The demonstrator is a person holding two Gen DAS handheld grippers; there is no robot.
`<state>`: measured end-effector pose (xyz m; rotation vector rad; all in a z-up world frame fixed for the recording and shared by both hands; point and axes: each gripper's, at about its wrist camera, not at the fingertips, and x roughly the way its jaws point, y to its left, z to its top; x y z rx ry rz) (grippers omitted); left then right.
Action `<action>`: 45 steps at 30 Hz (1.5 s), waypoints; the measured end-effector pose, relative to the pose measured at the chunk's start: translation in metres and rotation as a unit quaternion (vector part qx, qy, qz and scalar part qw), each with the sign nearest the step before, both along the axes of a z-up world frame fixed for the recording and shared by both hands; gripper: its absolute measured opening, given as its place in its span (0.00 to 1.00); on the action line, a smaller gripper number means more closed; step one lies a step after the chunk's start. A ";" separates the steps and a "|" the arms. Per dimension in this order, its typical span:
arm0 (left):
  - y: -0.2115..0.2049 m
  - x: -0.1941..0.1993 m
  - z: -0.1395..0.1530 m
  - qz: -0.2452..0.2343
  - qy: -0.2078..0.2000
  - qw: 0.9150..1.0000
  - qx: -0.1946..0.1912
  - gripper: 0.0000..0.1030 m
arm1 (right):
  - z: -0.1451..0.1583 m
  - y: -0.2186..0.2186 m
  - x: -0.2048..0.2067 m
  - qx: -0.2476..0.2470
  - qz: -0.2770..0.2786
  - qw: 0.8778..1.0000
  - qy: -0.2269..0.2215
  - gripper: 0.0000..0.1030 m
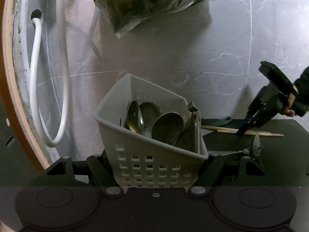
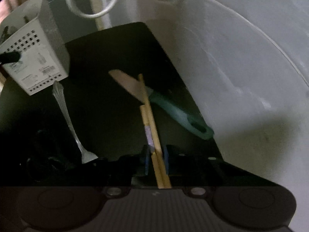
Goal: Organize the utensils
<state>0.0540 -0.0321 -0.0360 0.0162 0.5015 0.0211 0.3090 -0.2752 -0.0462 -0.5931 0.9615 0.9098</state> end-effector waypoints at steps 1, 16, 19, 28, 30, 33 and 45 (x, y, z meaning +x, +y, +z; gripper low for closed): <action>0.000 0.000 0.000 -0.001 -0.001 1.000 0.000 0.74 | 0.000 -0.005 -0.002 -0.001 -0.029 1.000 -0.001 0.10; 0.004 0.004 -0.001 -0.014 -0.002 1.000 0.001 0.74 | 0.006 -0.058 -0.040 -0.032 -0.179 0.983 0.021 0.11; 0.004 0.004 -0.001 -0.014 -0.002 1.000 0.001 0.74 | 0.008 -0.062 -0.047 -0.026 -0.188 0.982 0.026 0.07; 0.004 0.005 -0.001 -0.017 -0.002 1.000 0.001 0.74 | 0.012 -0.089 -0.065 -0.007 -0.225 0.973 0.043 0.07; 0.005 0.005 -0.001 -0.019 -0.002 1.000 0.001 0.74 | 0.012 -0.092 -0.071 -0.012 -0.224 0.973 0.046 0.07; 0.006 0.006 -0.001 -0.022 -0.003 1.000 0.001 0.74 | 0.008 -0.092 -0.076 -0.023 -0.219 0.974 0.045 0.12; 0.006 0.006 -0.001 -0.026 -0.002 1.000 0.001 0.74 | 0.003 -0.067 -0.053 -0.036 -0.181 0.982 0.042 0.26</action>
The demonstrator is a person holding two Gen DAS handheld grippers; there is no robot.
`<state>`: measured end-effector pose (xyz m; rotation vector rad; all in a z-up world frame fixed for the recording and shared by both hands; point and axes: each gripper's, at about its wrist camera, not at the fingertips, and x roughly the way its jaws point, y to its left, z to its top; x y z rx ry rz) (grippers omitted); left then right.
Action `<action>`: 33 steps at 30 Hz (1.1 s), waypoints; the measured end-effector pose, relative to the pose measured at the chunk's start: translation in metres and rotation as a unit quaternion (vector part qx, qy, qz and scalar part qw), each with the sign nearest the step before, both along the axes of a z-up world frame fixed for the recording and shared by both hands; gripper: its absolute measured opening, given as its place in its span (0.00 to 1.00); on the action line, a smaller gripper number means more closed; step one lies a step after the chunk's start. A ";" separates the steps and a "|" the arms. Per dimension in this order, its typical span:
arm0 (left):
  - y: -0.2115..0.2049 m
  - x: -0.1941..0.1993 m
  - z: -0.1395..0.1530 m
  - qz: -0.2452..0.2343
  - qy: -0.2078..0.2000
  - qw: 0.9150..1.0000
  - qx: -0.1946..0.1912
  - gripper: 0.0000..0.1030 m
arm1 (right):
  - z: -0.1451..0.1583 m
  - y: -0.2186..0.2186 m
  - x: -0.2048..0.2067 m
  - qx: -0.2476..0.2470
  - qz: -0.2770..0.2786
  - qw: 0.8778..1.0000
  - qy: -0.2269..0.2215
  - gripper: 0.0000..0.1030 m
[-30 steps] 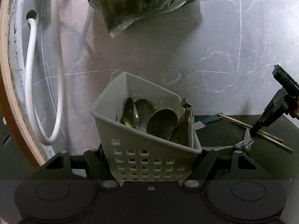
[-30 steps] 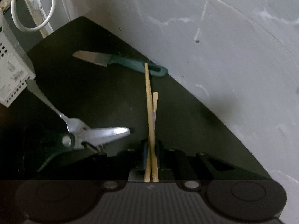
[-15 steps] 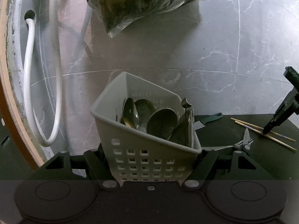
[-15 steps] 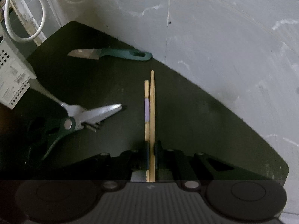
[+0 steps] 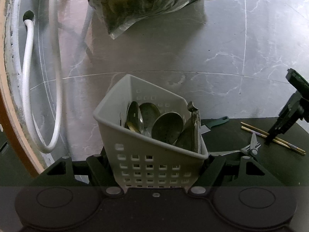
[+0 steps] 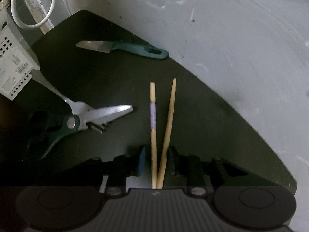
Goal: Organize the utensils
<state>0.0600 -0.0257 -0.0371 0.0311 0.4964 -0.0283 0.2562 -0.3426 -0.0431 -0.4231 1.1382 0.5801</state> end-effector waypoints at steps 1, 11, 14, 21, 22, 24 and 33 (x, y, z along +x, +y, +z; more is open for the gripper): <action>0.000 0.000 0.000 0.000 0.000 1.000 0.000 0.74 | 0.001 0.001 0.002 0.000 0.005 1.000 0.001 0.19; 0.000 0.000 0.000 0.000 0.000 1.000 0.000 0.75 | 0.002 0.017 0.020 -0.011 0.034 0.999 0.020 0.28; 0.000 0.000 0.000 0.000 0.001 1.000 0.000 0.74 | -0.002 0.024 0.020 -0.015 0.042 0.999 0.022 0.52; 0.000 -0.001 0.000 0.001 0.001 1.000 0.000 0.74 | 0.001 0.020 0.035 0.004 0.025 0.999 0.031 0.13; 0.000 -0.001 0.000 0.002 0.001 1.000 0.000 0.74 | 0.000 0.020 0.033 0.003 0.026 0.999 0.027 0.13; 0.000 -0.002 0.000 0.003 0.000 1.000 0.000 0.74 | 0.000 0.024 0.026 -0.006 0.031 0.999 0.014 0.13; -0.001 -0.002 0.000 0.004 -0.001 1.000 0.000 0.74 | -0.004 0.013 0.015 0.037 -0.012 0.999 0.008 0.12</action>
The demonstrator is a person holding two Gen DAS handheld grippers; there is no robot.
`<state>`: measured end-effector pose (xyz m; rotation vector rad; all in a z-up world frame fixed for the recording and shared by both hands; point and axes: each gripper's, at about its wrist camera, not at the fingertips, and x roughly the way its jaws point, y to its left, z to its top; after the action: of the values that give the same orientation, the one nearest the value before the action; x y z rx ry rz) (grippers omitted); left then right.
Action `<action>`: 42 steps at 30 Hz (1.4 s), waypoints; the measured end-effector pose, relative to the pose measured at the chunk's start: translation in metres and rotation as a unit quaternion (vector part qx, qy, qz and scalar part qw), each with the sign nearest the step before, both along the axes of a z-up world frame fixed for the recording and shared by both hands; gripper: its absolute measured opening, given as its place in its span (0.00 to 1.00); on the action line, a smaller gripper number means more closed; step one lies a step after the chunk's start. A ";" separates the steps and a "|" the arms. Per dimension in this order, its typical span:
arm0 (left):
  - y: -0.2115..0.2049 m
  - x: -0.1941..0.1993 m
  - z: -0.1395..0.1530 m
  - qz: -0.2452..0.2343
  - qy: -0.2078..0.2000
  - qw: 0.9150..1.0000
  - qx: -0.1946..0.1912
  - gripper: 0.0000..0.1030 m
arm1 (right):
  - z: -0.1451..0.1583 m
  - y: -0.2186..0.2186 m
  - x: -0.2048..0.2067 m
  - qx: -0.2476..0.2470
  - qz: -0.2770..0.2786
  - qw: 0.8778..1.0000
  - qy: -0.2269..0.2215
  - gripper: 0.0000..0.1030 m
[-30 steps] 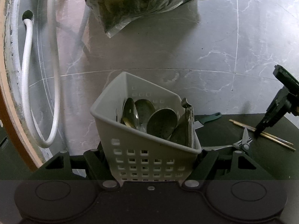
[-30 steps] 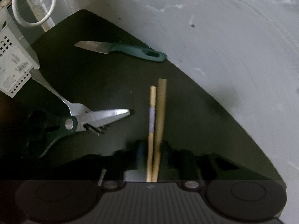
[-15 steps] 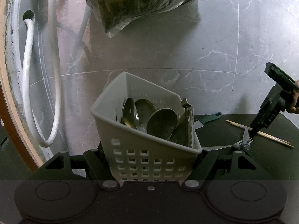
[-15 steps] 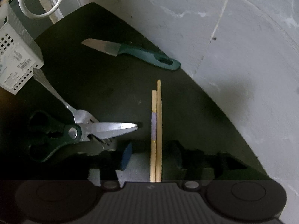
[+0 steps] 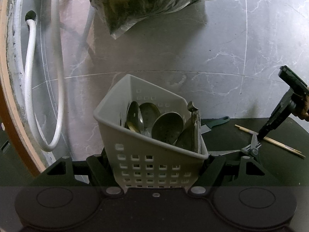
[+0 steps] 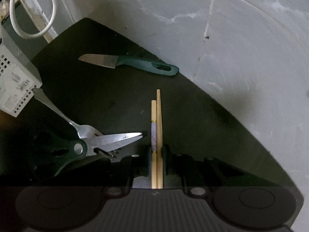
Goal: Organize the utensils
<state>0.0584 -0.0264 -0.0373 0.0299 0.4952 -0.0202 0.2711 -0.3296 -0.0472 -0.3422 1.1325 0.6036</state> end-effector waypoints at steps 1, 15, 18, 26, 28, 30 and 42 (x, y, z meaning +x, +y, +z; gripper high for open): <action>0.000 0.000 0.000 0.000 0.000 1.000 0.000 0.74 | 0.000 -0.002 -0.002 0.003 -0.004 1.000 0.000 0.12; 0.000 0.000 0.000 -0.003 0.000 1.000 0.000 0.74 | -0.001 -0.013 -0.020 0.007 -0.020 1.000 -0.007 0.12; 0.000 0.000 0.000 -0.003 0.001 1.000 0.000 0.74 | -0.002 -0.015 -0.021 0.012 -0.026 1.000 -0.009 0.12; 0.000 0.001 0.000 -0.003 0.001 1.000 0.000 0.74 | -0.006 -0.010 -0.013 0.000 -0.017 1.000 0.006 0.14; 0.000 0.000 0.000 -0.002 0.001 1.000 0.000 0.74 | -0.005 -0.008 -0.012 -0.005 -0.009 1.000 0.014 0.18; 0.000 0.000 0.000 -0.003 0.001 1.000 0.000 0.74 | -0.004 -0.010 -0.013 -0.002 -0.007 1.000 0.029 0.26; 0.000 -0.001 -0.001 -0.002 0.001 1.000 0.000 0.74 | -0.005 -0.025 -0.021 -0.018 -0.019 0.998 0.062 0.12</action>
<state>0.0570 -0.0265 -0.0379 0.0320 0.4968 -0.0247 0.2496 -0.3546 -0.0522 -0.3171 1.2671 0.5772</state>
